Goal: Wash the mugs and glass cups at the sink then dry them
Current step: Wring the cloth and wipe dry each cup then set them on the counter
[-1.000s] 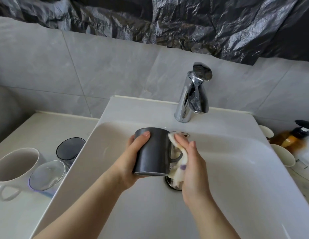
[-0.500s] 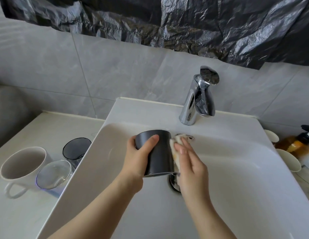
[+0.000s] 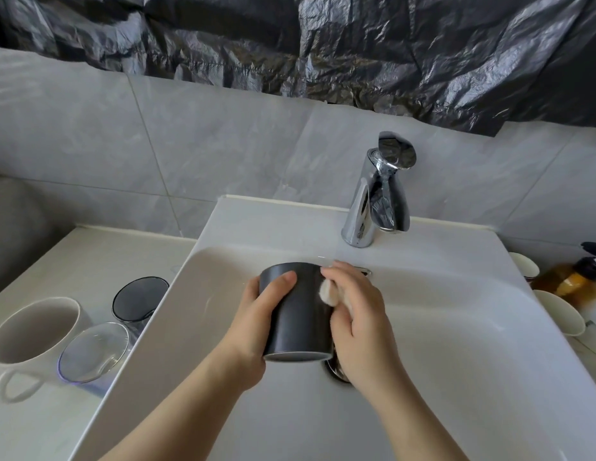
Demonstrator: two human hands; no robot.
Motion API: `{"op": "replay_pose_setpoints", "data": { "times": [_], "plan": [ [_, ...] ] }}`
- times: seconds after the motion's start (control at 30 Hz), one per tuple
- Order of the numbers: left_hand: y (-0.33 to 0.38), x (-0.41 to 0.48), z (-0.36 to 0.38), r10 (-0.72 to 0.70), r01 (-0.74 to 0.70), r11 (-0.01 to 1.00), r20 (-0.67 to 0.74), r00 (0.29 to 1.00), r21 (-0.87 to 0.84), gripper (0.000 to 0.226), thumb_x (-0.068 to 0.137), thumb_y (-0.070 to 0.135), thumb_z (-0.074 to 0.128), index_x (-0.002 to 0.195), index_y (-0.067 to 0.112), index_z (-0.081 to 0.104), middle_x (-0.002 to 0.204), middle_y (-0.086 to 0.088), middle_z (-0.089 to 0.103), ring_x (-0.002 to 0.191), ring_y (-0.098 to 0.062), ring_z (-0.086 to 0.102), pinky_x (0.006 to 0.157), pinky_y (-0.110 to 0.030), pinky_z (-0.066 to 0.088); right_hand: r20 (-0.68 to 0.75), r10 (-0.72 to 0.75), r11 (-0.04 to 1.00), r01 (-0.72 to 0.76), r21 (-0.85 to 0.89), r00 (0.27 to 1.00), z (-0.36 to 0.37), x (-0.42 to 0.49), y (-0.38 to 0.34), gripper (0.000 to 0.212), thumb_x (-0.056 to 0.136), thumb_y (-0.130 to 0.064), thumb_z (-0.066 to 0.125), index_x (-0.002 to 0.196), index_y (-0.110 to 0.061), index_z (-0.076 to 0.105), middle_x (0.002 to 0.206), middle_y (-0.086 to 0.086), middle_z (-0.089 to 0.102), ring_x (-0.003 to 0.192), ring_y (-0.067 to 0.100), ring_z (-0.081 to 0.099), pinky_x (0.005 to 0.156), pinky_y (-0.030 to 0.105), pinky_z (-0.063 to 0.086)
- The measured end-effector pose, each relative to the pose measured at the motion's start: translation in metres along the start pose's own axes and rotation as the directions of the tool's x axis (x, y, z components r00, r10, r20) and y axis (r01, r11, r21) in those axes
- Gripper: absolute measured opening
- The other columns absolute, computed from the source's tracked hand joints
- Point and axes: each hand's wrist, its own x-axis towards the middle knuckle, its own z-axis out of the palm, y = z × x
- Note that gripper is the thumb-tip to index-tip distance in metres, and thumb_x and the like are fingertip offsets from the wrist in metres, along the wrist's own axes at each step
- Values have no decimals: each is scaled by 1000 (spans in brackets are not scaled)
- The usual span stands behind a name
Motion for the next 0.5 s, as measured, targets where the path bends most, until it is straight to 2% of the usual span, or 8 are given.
{"op": "replay_pose_setpoints", "data": {
  "times": [0.07,0.13,0.2,0.27,0.37,0.47,0.5],
  "plan": [
    [2,-1,-2,26,-31,995,56,998,92,72,53,41,81,116,22,53,108,-6,69,90,-19,70,69,-31,55,68,53,999,-52,-8,996,-9,1,1,58,80,2,36,112,-44,49,113,-32,45,104,-16,44,90,3,33],
    [6,0,-4,116,-130,967,77,990,219,74,42,50,75,109,24,53,99,-1,67,78,-7,69,62,-25,54,161,191,981,-186,-48,968,-14,2,-2,44,86,5,40,106,-32,54,98,-21,53,81,-14,51,69,2,40],
    [7,0,-4,172,-184,944,68,983,274,74,37,52,72,104,26,52,92,3,64,68,-2,66,56,-19,51,174,351,936,-347,-56,920,-14,3,-4,25,89,-1,42,87,-21,55,80,-6,59,60,1,54,48,7,39],
    [5,0,-5,211,-216,931,52,976,295,73,37,52,72,102,28,52,88,6,63,65,-1,64,55,-19,50,156,468,882,-471,-23,870,-13,5,-1,26,88,-6,43,67,-21,49,63,-2,54,50,13,53,39,11,34],
    [3,1,-6,243,-244,923,41,969,299,69,37,52,73,99,30,52,87,9,64,69,-4,65,60,-24,51,150,552,815,-569,107,820,-11,7,4,28,86,-6,47,59,-14,42,57,0,47,36,7,47,40,16,33],
    [1,2,-4,266,-251,932,-22,964,261,68,37,52,74,98,30,52,92,4,65,79,-12,65,67,-29,51,169,619,717,-640,277,767,0,3,1,17,88,-8,48,73,-14,50,58,1,48,40,11,45,52,23,40],
    [0,3,-4,267,-248,939,-49,963,240,68,38,52,74,98,30,52,95,2,64,81,-15,65,67,-30,51,154,607,737,-625,257,780,5,1,0,15,89,-8,48,82,-20,53,63,-1,53,47,13,50,56,26,44]
  ]
}}
